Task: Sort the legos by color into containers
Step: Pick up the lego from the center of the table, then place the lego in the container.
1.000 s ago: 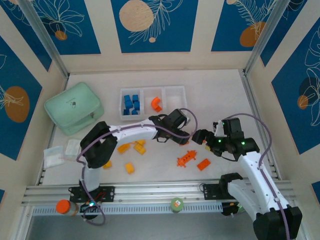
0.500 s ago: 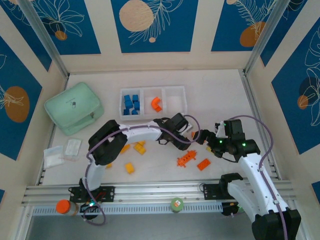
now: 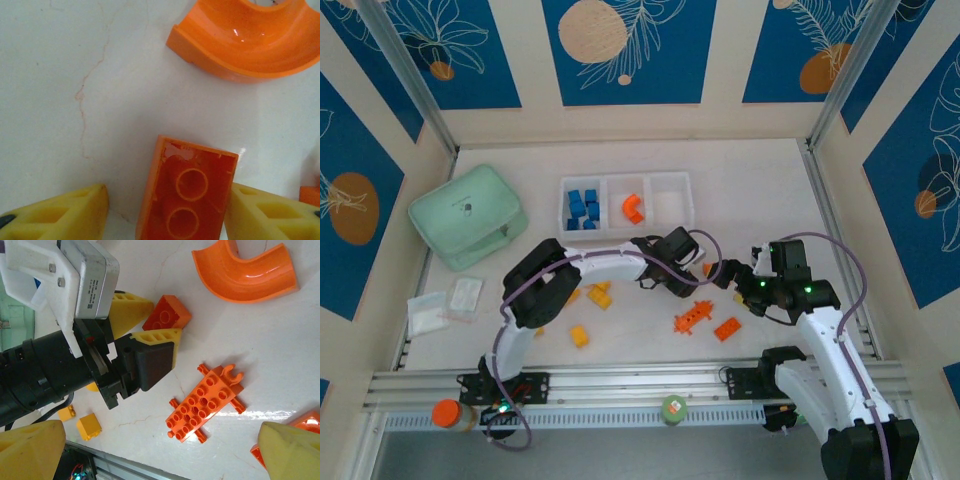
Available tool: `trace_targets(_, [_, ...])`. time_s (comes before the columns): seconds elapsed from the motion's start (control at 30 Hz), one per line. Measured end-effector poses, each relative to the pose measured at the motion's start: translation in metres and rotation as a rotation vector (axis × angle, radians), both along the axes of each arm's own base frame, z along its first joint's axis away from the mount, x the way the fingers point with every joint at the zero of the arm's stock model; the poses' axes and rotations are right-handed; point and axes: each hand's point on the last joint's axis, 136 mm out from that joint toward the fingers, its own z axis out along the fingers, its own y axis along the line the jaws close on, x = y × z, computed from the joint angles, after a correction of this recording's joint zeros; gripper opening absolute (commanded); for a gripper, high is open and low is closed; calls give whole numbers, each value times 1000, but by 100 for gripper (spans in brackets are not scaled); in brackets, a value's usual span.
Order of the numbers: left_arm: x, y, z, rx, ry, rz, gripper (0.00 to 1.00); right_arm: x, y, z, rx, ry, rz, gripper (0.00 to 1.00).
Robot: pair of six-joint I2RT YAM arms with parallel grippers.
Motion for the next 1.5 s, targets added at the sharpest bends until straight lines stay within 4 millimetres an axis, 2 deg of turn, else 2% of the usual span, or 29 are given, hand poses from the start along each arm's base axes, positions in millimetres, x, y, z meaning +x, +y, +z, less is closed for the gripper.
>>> trace_targets(0.27, [4,1,1,2,-16,17,36,3,0,2,10,-13,-2,99])
trace_targets(0.53, [2,9,6,-6,-22,48,28,5,4,7,41,-30,11,99])
trace_targets(0.7, [0,26,28,-39,-27,98,26,9,10,15,76,-67,34,99])
trace_targets(0.8, [2,39,53,-89,-31,154,24,14,16,21,107,-95,59,99])
trace_targets(0.9, [17,58,83,-148,-38,255,23,18,21,20,122,-94,87,99])
trace_targets(1.03, [43,87,110,-200,-45,394,21,24,32,16,134,-80,132,99])
trace_targets(1.17, [69,117,116,-187,-30,534,20,35,46,15,135,-68,182,99])
trace_targets(1.27, [90,132,121,-180,-28,619,20,46,56,17,133,-78,210,99])
trace_targets(1.4, [127,141,126,-171,-52,707,20,60,63,19,132,-89,226,99])
trace_targets(1.5, [155,144,120,-145,-62,763,20,70,65,19,129,-91,225,99])
